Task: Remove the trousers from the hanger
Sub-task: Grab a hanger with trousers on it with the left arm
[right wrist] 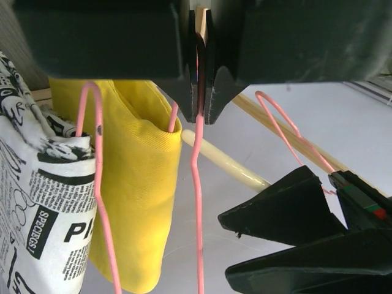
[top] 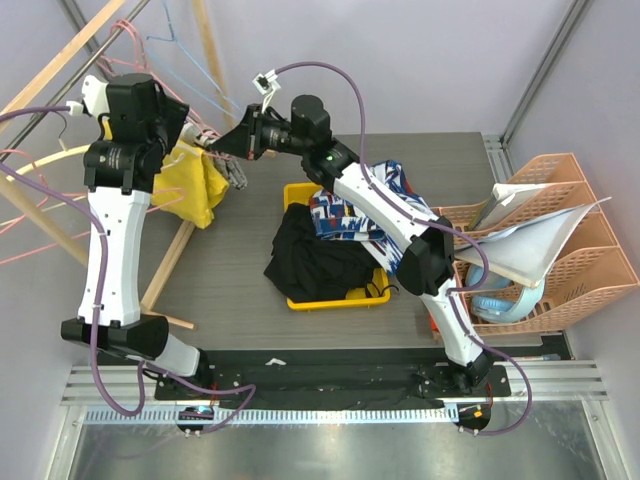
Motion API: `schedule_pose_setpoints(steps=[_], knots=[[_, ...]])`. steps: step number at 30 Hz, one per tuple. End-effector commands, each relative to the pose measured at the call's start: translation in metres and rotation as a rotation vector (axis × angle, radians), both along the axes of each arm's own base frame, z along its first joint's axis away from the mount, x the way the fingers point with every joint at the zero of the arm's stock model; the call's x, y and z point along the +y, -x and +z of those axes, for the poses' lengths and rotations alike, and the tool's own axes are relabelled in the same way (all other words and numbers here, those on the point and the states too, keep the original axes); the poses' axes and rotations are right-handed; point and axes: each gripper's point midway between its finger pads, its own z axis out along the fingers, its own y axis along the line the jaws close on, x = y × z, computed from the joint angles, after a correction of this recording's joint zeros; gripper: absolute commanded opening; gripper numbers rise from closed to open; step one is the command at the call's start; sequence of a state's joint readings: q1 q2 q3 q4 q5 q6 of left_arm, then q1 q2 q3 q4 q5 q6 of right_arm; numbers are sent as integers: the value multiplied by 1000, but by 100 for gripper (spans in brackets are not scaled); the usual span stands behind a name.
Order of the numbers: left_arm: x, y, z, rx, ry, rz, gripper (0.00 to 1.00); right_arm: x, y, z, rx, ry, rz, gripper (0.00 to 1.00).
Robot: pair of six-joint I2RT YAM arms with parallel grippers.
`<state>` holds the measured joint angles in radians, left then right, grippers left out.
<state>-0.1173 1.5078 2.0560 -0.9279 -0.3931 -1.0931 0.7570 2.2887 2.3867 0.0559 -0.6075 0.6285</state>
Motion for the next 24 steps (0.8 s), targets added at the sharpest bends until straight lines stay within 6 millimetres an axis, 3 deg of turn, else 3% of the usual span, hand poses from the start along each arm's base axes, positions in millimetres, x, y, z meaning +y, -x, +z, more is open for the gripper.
schedule_pose_setpoints(steps=[1,6,12,14,18,21,22,24], knots=[[-1,-10,-1,-18,20,5,53,-3,36,50,-80,-103,98,1],[3,-6,-4,-6,5,18,49,-5,54,60,-97,-113,153,1],[5,6,0,-39,0,21,21,-8,60,62,-90,-107,155,1],[5,13,10,-78,-20,3,12,-8,62,60,-88,-101,165,1],[7,21,18,-130,-41,-5,1,-8,61,59,-93,-91,162,1],[7,30,30,-178,-72,-19,0,-5,55,51,-88,-54,146,1],[7,30,25,-176,-79,-26,0,-4,53,48,-78,-43,142,1],[6,38,40,-232,-118,-40,0,-1,46,45,-74,-44,120,1]])
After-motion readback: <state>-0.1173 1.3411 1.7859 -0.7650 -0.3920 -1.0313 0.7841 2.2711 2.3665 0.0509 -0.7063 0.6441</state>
